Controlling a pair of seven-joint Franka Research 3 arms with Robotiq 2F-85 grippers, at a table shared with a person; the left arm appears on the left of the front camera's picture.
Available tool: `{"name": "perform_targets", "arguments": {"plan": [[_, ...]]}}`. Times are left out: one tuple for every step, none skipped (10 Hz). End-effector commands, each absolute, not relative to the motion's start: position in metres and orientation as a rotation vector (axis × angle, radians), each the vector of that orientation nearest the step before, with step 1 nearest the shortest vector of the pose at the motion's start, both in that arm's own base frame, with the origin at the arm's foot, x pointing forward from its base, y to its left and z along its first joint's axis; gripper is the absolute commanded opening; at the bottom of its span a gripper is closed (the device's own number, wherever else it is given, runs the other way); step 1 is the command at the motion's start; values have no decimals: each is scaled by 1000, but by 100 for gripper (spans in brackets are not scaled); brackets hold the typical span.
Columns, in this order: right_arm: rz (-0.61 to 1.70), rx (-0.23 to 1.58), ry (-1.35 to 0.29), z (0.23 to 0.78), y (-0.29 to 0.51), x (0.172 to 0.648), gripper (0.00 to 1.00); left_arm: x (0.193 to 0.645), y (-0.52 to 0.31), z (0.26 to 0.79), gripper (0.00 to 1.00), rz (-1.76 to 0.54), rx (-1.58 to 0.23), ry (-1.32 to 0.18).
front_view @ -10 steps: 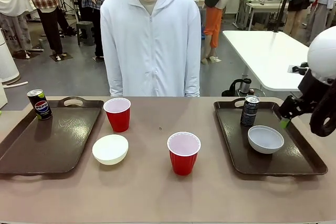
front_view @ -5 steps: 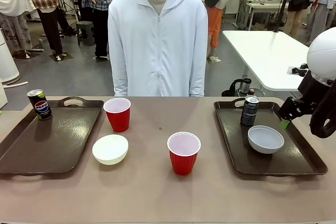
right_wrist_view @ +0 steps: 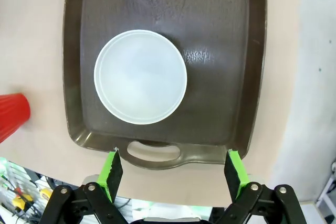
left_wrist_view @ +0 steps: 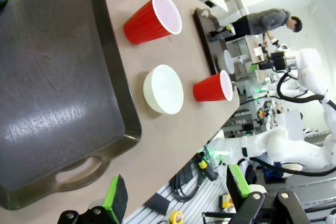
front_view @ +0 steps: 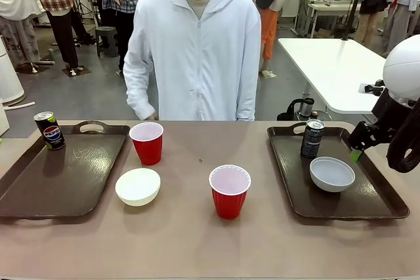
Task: Prepare tableware on both trays.
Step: Pick up a Picnic Bowl from the table and place it on a Handle tray.
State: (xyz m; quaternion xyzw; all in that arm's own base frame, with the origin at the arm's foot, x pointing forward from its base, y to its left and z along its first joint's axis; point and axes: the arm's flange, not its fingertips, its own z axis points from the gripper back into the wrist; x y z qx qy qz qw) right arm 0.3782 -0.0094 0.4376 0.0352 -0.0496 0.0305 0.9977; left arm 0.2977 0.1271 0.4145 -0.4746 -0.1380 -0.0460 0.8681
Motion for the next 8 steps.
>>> {"name": "perform_targets", "arguments": {"plan": [[61, 70, -99, 438, -9, 378, 100, 298, 127, 414, 100, -96, -993, -289], [77, 188, -66, 460, -27, 355, 100, 307, 119, 446, 100, -131, -920, -268], [55, 314, -65, 485, -53, 343, 100, 322, 109, 479, 100, -138, -801, -221], [33, 397, -78, 503, -81, 342, 100, 334, 98, 504, 100, -158, -720, -186], [40, 492, -64, 517, -107, 346, 100, 343, 86, 522, 100, -198, -629, -175], [38, 568, -82, 529, -134, 351, 100, 351, 71, 537, 100, -235, -560, -160], [4, 620, -122, 541, -164, 358, 100, 361, 48, 547, 100, -266, -483, -130], [-31, 680, -143, 548, -189, 365, 100, 369, 25, 552, 100, -289, -423, -97]]}}
